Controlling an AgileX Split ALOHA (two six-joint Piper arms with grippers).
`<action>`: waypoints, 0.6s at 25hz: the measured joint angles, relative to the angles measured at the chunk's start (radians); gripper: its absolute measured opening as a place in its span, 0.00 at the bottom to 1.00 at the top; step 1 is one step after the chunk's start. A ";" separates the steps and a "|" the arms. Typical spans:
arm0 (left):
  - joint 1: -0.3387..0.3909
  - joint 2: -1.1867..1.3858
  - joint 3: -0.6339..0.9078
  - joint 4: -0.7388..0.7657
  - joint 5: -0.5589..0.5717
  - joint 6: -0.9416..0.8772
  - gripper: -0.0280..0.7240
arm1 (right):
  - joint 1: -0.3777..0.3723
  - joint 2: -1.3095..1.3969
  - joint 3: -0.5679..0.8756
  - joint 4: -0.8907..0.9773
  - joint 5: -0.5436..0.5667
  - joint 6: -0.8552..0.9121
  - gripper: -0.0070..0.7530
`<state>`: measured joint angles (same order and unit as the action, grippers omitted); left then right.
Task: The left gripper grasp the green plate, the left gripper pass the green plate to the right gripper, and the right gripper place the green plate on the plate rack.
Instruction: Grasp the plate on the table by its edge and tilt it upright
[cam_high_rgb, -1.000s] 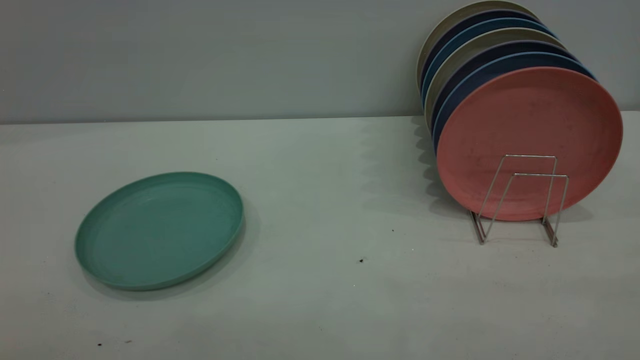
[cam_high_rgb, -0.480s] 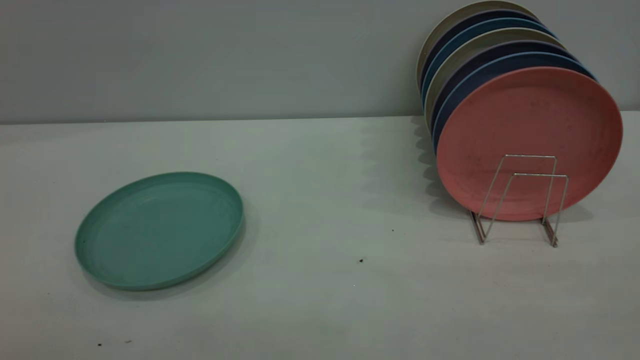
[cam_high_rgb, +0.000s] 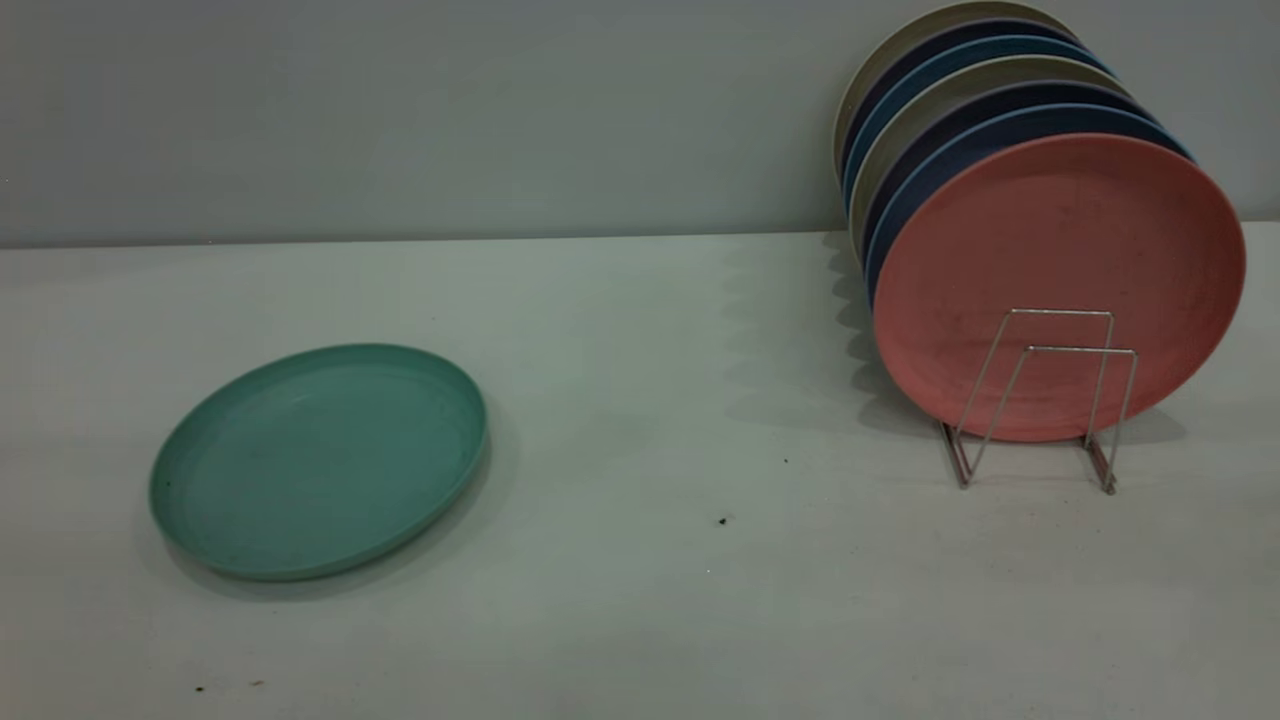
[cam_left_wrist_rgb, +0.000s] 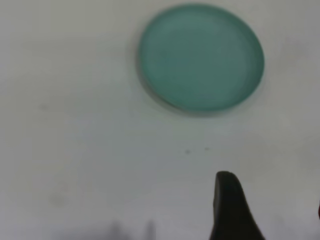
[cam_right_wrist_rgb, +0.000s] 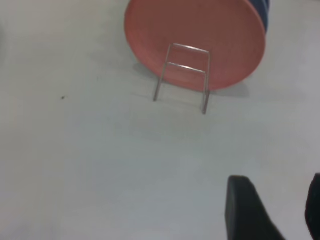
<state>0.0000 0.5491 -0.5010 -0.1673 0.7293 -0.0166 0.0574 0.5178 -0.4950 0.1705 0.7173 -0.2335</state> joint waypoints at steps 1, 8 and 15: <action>0.000 0.061 0.000 -0.025 -0.032 0.002 0.63 | 0.000 0.022 0.000 0.008 -0.010 -0.005 0.42; 0.000 0.524 -0.001 -0.329 -0.289 0.197 0.63 | 0.000 0.109 0.000 0.049 -0.025 -0.035 0.42; 0.000 0.864 -0.004 -0.757 -0.489 0.535 0.63 | 0.000 0.109 0.000 0.057 -0.025 -0.046 0.42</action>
<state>0.0000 1.4135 -0.5052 -0.9247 0.2401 0.5184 0.0574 0.6272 -0.4950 0.2274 0.6918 -0.2797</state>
